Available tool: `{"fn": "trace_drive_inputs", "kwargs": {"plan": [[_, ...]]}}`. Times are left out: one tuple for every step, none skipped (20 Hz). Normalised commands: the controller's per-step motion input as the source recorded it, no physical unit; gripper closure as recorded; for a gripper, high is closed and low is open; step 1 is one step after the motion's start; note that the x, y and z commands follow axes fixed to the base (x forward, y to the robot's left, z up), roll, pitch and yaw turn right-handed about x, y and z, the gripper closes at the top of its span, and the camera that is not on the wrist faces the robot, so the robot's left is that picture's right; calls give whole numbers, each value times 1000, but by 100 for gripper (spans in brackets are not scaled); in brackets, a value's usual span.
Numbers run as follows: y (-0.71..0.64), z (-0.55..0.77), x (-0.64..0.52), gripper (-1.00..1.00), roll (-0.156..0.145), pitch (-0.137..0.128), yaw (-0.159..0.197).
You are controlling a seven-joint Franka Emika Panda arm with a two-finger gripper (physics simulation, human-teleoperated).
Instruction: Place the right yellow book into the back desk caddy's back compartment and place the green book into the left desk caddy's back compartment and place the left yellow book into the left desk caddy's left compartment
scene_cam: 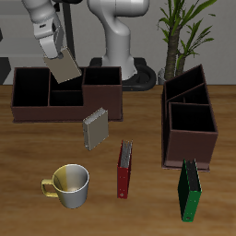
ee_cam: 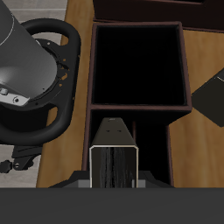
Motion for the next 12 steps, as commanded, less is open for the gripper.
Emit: {"fn": "trace_drive_inputs", "kwargs": {"plan": [[132, -278, 44, 100, 21, 56, -14], [82, -134, 88, 100, 4, 33, -41], [75, -216, 65, 100, -5, 52, 14], [21, -172, 89, 100, -3, 57, -21], [26, -159, 49, 100, -18, 31, -21], [9, -282, -20, 100, 0, 93, 14], [81, -205, 64, 100, 10, 44, -32], [168, -720, 69, 100, 14, 259, -12], [44, -187, 78, 100, -13, -6, -1], [54, -198, 72, 100, -16, 57, -2], [62, -197, 49, 100, -6, 77, -15], [25, -93, 29, 100, -3, 20, -10]]}}
